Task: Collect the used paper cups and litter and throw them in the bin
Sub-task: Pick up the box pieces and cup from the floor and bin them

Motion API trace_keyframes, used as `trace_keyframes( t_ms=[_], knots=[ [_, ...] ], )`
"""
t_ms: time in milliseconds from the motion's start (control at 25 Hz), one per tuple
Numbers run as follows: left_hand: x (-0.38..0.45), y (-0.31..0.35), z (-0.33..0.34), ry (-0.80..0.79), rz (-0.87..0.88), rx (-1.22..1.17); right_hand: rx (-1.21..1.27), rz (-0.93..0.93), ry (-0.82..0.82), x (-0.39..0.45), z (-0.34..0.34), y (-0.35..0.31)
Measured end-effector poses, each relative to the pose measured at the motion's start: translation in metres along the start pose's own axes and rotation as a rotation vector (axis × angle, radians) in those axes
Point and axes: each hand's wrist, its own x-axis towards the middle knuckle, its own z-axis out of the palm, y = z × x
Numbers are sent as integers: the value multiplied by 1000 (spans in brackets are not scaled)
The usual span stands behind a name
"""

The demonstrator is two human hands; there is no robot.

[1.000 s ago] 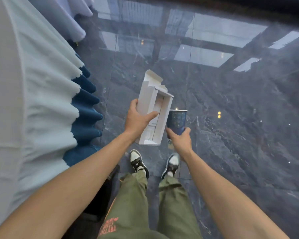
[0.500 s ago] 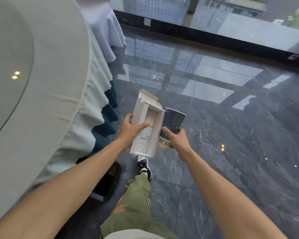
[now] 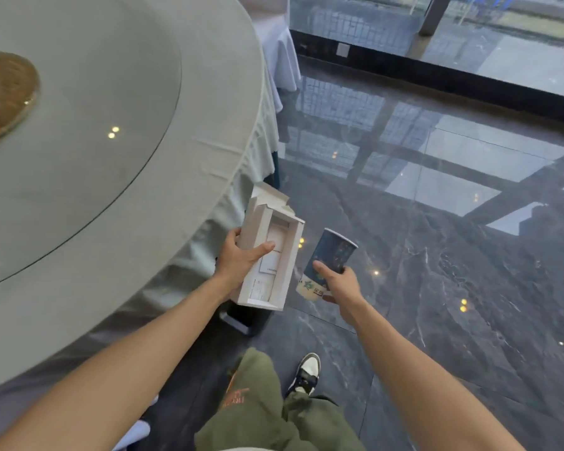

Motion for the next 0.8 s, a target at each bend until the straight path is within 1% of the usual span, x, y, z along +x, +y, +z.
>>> trace_keyframes(
  t_ms=[120, 240, 360, 440, 600, 720, 800],
  knots=[
    [-14, -49, -37, 64, -98, 5, -61, 93, 11, -8, 37, 37],
    [-23, -103, -71, 69, -197, 9, -179, 153, 6, -7, 75, 68],
    [-19, -149, -104, 5, -267, 22, -291, 117, 76, 1, 115, 92],
    [-16, -173, -124, -24, -299, 42, -353, 145, 120, 9, 139, 108],
    [-11, -217, -158, -89, -350, 89, -356, 190, 159, 37, 188, 133],
    [-2, -235, -174, -152, -345, 96, -323, 196, 169, 61, 212, 137],
    [6, -240, -182, -169, -322, 103, -385, 232, 179, 70, 223, 141]
  ],
)
